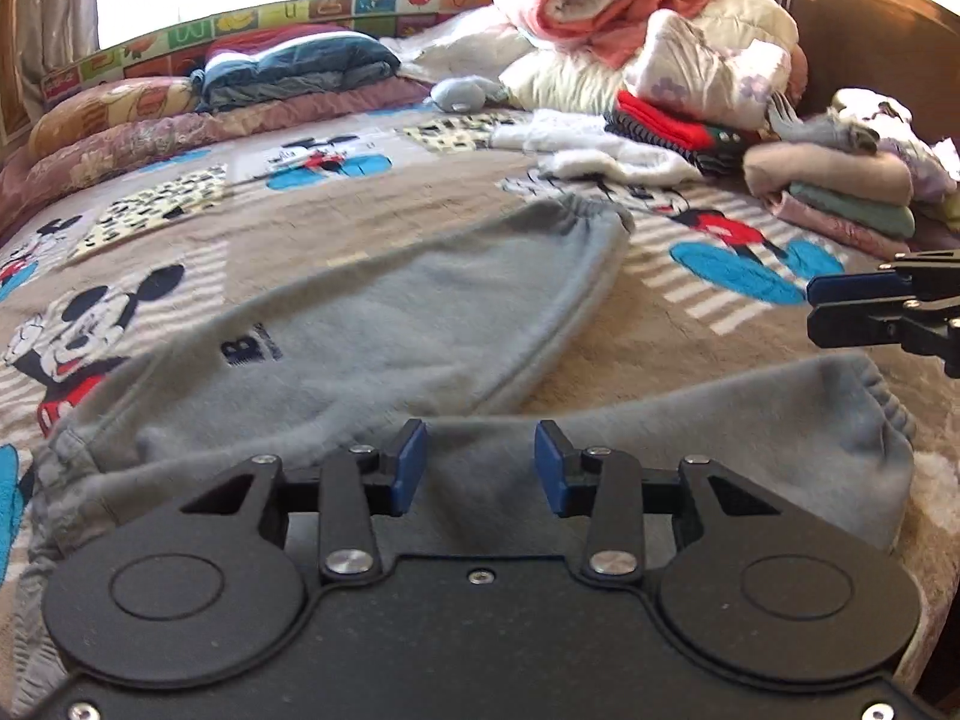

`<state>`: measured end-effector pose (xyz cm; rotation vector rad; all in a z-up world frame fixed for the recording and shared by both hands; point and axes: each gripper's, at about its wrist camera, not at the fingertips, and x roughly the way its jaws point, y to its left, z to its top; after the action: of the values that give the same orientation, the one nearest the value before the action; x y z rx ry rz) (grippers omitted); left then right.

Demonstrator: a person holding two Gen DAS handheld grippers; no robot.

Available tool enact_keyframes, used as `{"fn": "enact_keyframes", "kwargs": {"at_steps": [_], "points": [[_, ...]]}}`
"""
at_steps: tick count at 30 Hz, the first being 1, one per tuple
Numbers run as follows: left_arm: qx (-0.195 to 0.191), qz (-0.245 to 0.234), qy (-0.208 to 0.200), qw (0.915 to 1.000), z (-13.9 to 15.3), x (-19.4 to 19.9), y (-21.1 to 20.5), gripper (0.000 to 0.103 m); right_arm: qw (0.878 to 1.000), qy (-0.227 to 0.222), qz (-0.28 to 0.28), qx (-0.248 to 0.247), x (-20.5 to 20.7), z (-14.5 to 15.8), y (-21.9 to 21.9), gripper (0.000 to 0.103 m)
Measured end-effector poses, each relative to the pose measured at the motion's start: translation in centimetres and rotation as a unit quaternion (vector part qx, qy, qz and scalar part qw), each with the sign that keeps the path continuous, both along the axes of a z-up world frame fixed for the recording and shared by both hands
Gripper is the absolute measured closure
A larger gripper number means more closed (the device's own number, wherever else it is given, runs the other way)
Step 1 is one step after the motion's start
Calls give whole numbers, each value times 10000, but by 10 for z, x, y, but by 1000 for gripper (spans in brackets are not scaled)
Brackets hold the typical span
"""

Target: Fold clothes

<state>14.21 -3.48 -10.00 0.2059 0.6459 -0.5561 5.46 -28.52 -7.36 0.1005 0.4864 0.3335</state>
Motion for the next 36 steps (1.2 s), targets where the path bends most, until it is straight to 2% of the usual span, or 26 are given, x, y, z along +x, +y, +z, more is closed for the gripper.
{"fn": "enact_keyframes", "kwargs": {"at_steps": [2, 4, 7, 10, 12, 15, 19, 24, 28, 33, 36], "points": [[186, -222, 252, 9993, -13, -8, -11, 64, 9998, -47, -119, -125, -23, -13, -1, 60], [358, -215, 51, 9991, -14, -23, -17, 64, 9991, -96, -241, -325, -45, -26, -2, 60], [49, -306, 169, 9994, -6, -40, -13, 63, 9973, -39, -312, -669, -72, -41, -7, 60], [140, -98, 65, 9998, -4, -61, -7, 63, 9945, -237, -152, -1011, -87, -38, -7, 58], [208, 76, -32, 9997, -2, -74, 0, 63, 9922, -395, -53, -1185, -96, -36, -7, 52], [435, 315, -361, 9979, 7, -91, 15, 60, 9904, -399, 40, -1323, -106, -41, -4, 51], [1023, 642, -979, 9878, 16, -112, 41, 56, 9868, -474, 304, -1518, -117, -39, 4, 51], [1307, 1113, -1048, 9796, 14, -117, 74, 56, 9848, -441, 397, -1632, -119, -41, 7, 50], [1855, 1275, -1135, 9677, 5, -117, 82, 56, 9876, -430, 333, -1471, -118, -39, 2, 50], [1345, 1468, -1222, 9723, 12, -118, 81, 56, 9933, -435, 138, -1058, -116, -36, -9, 50], [711, 1377, -1101, 9818, 18, -115, 70, 57, 9969, -415, -46, -673, -109, -35, -18, 50]]}}
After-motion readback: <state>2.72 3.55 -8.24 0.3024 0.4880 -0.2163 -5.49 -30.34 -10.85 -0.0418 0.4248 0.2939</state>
